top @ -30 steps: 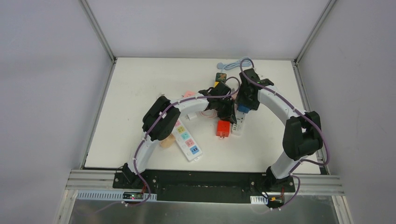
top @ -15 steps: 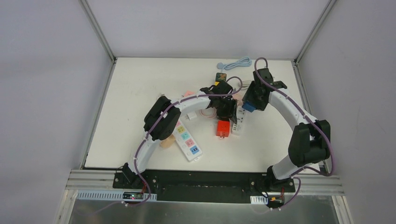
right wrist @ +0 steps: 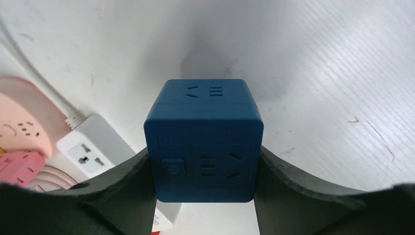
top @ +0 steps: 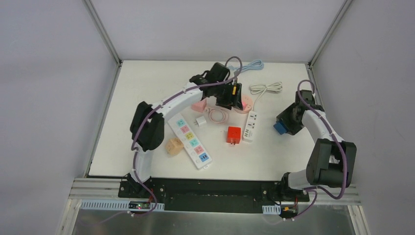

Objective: Pull the plug off the socket

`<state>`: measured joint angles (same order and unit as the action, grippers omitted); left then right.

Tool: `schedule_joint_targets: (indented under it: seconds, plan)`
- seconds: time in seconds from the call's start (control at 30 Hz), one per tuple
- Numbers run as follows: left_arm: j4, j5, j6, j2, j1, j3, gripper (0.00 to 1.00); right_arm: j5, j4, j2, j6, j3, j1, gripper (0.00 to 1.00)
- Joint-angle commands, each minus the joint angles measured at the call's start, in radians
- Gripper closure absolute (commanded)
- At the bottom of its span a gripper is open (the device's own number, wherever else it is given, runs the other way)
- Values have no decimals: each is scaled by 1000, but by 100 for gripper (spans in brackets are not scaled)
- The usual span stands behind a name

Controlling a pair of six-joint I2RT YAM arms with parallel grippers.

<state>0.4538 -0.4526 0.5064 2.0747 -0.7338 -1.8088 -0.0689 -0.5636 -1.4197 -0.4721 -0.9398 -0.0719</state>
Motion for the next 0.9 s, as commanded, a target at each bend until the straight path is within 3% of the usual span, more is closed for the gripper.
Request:
schedule_joint_targets:
  seconds: [0.0,0.03,0.23,0.4,0.63,0.87]
  plan:
    - [80,158,-116,-215,51,43,34,123,84,71,-46,54,-91,79]
    - [83,186,-119,-242,67,60,34,125,90,77,-47,63,-106,76]
    - [94,315,-147,-386,172,155,32,77,99,89,-50,94,-139,34]
    - [115,457,-199,-462,203,184,30,5,91,114,-68,105,-151,16]
    - [147,570,-235,-524,229,193,23,-105,43,169,-76,89,-157,11]
    - [233,734,-216,-548,253,175,1,-157,18,260,-42,55,-157,11]
